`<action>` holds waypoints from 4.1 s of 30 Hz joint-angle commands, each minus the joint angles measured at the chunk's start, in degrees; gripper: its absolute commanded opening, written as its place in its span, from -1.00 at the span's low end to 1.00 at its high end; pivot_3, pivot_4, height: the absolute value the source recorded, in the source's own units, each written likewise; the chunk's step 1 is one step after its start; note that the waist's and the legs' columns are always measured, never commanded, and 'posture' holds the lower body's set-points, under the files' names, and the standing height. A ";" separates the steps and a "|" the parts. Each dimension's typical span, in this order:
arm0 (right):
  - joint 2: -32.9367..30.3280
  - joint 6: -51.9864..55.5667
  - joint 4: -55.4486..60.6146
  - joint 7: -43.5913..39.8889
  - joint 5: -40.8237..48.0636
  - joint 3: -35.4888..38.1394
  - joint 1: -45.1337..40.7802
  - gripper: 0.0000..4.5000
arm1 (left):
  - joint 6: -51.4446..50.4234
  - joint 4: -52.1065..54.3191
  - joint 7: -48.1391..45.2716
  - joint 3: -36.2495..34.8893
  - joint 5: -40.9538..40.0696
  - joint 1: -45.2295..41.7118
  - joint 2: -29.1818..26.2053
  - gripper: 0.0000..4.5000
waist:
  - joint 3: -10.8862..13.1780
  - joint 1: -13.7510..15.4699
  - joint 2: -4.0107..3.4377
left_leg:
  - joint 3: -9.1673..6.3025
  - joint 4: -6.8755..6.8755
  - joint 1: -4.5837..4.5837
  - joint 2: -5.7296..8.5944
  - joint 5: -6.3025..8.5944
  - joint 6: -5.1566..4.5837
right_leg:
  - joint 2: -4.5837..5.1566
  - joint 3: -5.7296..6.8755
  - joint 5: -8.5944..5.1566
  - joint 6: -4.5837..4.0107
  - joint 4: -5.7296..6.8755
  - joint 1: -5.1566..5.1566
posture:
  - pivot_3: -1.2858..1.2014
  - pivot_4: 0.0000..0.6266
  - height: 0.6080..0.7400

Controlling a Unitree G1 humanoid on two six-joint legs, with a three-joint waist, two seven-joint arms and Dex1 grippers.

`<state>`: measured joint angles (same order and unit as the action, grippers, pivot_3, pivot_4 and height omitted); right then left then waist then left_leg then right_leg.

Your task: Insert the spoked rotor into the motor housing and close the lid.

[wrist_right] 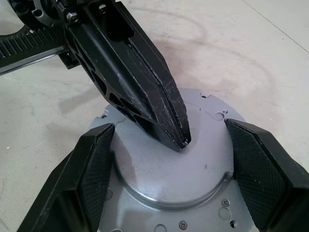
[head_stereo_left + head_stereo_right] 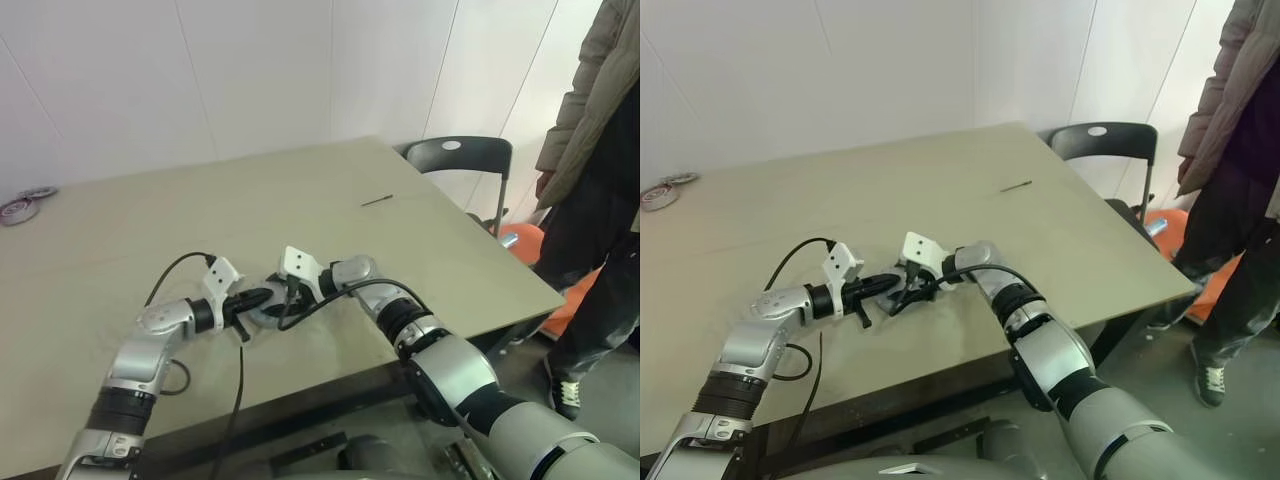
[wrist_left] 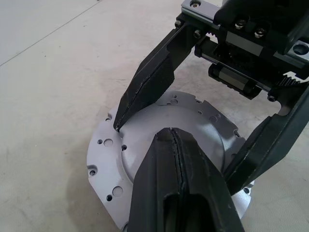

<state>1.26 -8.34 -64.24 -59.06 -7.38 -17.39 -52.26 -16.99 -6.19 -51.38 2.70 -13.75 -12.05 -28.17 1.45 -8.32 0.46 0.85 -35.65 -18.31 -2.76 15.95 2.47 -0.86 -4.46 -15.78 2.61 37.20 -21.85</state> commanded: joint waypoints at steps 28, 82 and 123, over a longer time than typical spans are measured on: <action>0.50 11.15 -5.08 -9.05 -1.30 -1.10 -3.50 0.44 | -1.51 3.21 2.69 0.30 -0.31 4.30 0.01 -0.99 | 0.03 1.00 0.07 | 0.20 0.58 -0.20 0.03 0.03 -0.06 | -0.04 -0.11 -0.10 0.19 -0.13 -0.51 | 0.03 -1.00 1.00; 0.12 6.71 -5.15 -6.86 -3.93 -2.86 -0.99 0.44 | -2.08 5.28 4.06 -0.89 -1.69 6.02 -0.57 -1.00 | -0.01 0.97 0.04 | 0.24 0.57 -0.12 0.02 0.19 -0.33 | -0.04 -0.14 -0.20 0.23 -0.13 -0.44 | 0.03 -1.00 1.00; -2.12 8.74 0.85 -14.80 2.13 2.52 -5.79 1.00 | -3.49 6.44 2.84 -0.27 -2.66 6.44 -1.00 -1.00 | 0.01 1.48 0.10 | 0.20 0.49 -1.19 0.29 0.34 -0.42 | 0.25 -0.10 -0.13 0.41 -0.13 -1.28 | 0.03 -1.00 1.00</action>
<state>-0.83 -0.30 -63.73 -73.51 -5.75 -15.28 -57.30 -18.49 1.88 -48.21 1.23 -17.00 -6.89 -28.34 1.46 -6.84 0.55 1.05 -35.16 -19.49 -2.46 16.29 2.05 -0.60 -4.56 -15.91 3.02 37.07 -23.13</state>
